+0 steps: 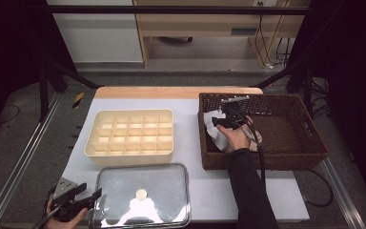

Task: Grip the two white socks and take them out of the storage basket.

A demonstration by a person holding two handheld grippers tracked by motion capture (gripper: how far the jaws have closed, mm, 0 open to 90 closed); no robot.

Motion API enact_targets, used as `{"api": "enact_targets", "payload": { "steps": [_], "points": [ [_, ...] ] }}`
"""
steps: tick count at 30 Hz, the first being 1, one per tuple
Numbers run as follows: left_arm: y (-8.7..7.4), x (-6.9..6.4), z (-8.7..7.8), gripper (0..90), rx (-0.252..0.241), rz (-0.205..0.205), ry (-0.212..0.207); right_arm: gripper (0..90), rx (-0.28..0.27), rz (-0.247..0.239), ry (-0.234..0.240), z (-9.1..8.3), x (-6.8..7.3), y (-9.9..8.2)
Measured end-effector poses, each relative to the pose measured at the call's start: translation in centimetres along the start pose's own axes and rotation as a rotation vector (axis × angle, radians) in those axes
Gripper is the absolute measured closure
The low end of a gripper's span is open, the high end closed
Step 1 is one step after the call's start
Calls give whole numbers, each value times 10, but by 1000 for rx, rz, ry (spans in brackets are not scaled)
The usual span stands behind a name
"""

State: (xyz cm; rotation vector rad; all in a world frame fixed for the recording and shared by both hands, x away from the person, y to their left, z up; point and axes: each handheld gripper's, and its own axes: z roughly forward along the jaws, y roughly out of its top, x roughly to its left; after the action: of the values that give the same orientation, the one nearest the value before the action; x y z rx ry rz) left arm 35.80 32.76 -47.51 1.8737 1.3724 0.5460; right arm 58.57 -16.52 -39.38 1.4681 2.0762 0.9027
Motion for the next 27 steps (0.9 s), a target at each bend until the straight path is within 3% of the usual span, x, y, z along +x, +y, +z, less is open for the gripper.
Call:
{"api": "enact_targets", "payload": {
  "steps": [7,10,14,18,20,23,27],
  "points": [
    [0,-1,1,344,0,-3,2,407,25,21,-1,6,-5,-9],
    [0,-1,1,345,0,0,-1,421,71,21,-9,11,-6,-13],
    [0,-1,1,347,0,0,-1,534,104,26,12,13,-5,-13],
    [0,-1,1,349,2,1,0,728,150,15,28,14,-3,-13],
    [0,-1,1,350,3,1,0,801,148,13,40,13,-2,-12],
    [0,-1,1,351,3,1,0,826,139,4,35,10,-2,-11],
    [0,0,1,352,3,0,0,837,60,15,38,-2,-3,-6]
  ]
}}
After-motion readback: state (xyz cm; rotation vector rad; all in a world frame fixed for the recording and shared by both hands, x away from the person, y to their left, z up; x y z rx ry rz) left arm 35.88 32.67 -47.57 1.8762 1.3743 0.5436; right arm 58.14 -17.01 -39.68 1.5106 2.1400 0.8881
